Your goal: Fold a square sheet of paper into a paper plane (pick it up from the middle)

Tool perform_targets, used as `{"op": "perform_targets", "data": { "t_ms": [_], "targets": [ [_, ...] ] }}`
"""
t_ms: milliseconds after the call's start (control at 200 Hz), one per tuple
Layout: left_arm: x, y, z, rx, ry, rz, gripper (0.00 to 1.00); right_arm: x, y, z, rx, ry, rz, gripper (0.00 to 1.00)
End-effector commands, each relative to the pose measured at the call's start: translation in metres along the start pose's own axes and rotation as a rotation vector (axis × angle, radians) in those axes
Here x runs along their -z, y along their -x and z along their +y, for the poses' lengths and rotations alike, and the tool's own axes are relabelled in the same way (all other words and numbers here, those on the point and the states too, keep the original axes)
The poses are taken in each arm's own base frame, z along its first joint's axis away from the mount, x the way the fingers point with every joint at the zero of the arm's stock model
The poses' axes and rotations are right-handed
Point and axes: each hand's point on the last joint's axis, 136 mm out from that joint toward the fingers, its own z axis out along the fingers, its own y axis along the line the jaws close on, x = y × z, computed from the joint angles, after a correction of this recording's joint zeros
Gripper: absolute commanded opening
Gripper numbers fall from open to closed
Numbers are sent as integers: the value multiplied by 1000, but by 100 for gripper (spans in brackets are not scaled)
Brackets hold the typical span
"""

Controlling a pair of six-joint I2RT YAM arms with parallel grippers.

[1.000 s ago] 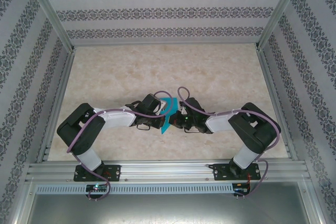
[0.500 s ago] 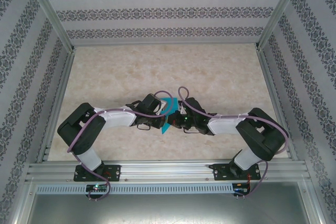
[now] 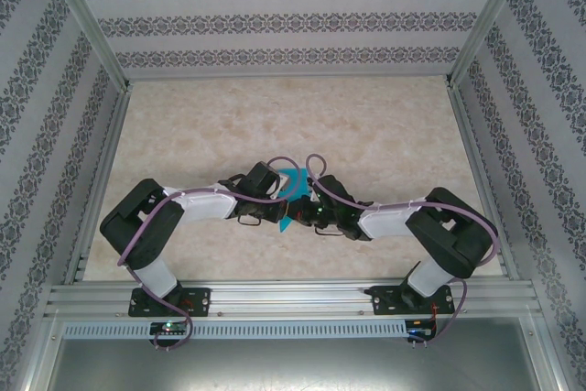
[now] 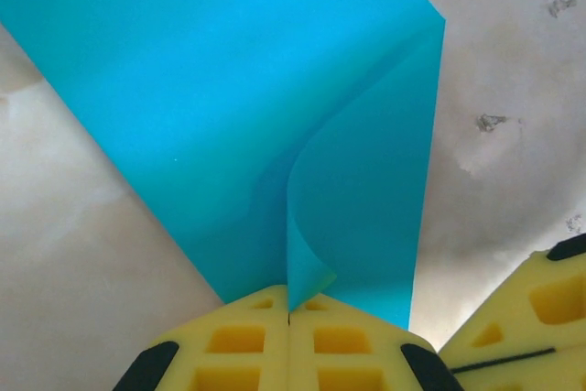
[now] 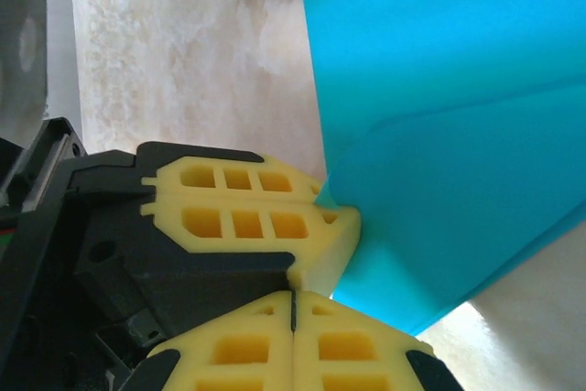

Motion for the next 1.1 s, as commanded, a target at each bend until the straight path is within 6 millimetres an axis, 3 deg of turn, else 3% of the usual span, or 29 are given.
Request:
{"op": "perform_targets", "data": {
  "t_ms": [0,205,410,555,749,914,1094],
  "targets": [
    [-3,-12,-3,-19,-8,46,3,4,-14,-22,-19,-71,6,0],
    [-4,-12,-3,-20,-9,52,3,8,-12,-16,20,-74,17,0],
    [-5,-12,-3,-20,-7,56,3,-7,-16,-8,11,-25,62,0],
    [-5,-12,-3,-19,-6,55,3,-14,-20,-11,-3,-21,84,0],
    [-5,-12,-3,-19,-6,54,3,-6,-18,-19,8,-85,68,0],
    [-5,-12,-2,-21,-3,55,3,-3,-19,-1,49,-37,62,0],
    [-5,-13,-3,-20,-6,57,3,-12,-28,-2,9,-4,92,0]
  ]
}}
